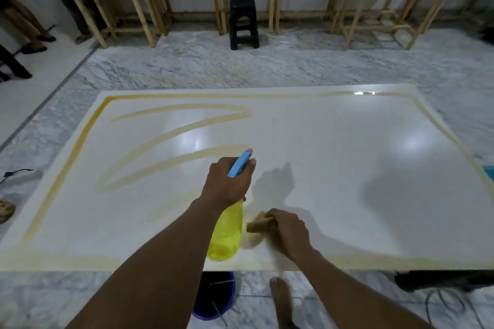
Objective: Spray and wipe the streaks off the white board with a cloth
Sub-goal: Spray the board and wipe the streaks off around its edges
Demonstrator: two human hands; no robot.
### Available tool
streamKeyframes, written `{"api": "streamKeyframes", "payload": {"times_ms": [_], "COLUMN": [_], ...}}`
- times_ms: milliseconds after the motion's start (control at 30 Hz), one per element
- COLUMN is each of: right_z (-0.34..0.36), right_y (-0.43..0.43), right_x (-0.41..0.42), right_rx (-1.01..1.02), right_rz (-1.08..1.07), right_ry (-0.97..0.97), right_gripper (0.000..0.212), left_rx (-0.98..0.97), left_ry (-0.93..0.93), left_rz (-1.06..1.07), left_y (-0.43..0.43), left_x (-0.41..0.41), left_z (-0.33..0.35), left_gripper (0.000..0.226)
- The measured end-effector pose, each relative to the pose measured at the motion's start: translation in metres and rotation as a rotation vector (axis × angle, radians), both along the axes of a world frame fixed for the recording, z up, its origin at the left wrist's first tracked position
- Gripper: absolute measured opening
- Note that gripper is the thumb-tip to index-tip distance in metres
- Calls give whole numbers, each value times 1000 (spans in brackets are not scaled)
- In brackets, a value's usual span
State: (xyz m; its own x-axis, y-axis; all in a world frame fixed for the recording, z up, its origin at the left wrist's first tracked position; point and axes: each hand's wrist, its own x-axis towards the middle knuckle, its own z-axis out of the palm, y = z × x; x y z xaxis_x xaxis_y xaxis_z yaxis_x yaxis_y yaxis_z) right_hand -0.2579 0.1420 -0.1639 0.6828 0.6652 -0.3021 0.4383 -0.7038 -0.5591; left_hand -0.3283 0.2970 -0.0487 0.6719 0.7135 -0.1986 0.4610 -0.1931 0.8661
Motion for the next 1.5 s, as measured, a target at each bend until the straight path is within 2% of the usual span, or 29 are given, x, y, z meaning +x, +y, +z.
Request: {"api": "streamKeyframes", "payload": {"times_ms": [100,133,200,267,367,467,567,667,767,833,933,1033,1133,1200,1267,1367,1500], "right_z": [28,34,42,49,55,57,48,41,44,40,34,19,-8,-30,-46,-66,-89], "right_y": [23,30,44,56,77,102,130,155,180,196,216,231,234,232,230,233,222], "right_x": [42,54,78,95,122,155,193,223,246,259,275,284,285,289,296,302,282], "right_rx": [204,249,279,235,162,106,77,94,118,127,135,3,-220,-295,-273,-239,-110], "right_rz": [-349,-398,-453,-460,-427,-367,-386,-402,-399,-376,-291,-89,172,254,302,379,317], "right_ry": [591,709,806,751,540,320,273,232,117,22,-124,-242,-275,-311,-318,-276,-254], "right_gripper": [19,19,23,27,19,26,38,35,34,43,51,52,52,55,61,60,56], "left_rx": [23,32,13,-7,-6,38,63,62,75,82,110,97,107,121,142,147,117], "left_ry": [-27,-25,-31,-47,-40,-15,-10,20,20,30,33,44,47,55,67,86,99], "left_rz": [20,24,33,38,51,65,49,65,73,72,55,48,29,11,-3,5,28], "left_y": [-9,-9,-8,-3,14,36,54,69,81,87,99,111,120,124,128,132,131], "left_x": [-1,1,8,16,32,53,76,95,115,128,150,169,182,188,192,195,192], "left_z": [-4,-3,0,7,18,27,30,27,24,19,19,17,14,11,8,2,-5], "left_gripper": [18,22,21,19,26,32,25,33,33,32,33,37,42,42,42,42,39]}}
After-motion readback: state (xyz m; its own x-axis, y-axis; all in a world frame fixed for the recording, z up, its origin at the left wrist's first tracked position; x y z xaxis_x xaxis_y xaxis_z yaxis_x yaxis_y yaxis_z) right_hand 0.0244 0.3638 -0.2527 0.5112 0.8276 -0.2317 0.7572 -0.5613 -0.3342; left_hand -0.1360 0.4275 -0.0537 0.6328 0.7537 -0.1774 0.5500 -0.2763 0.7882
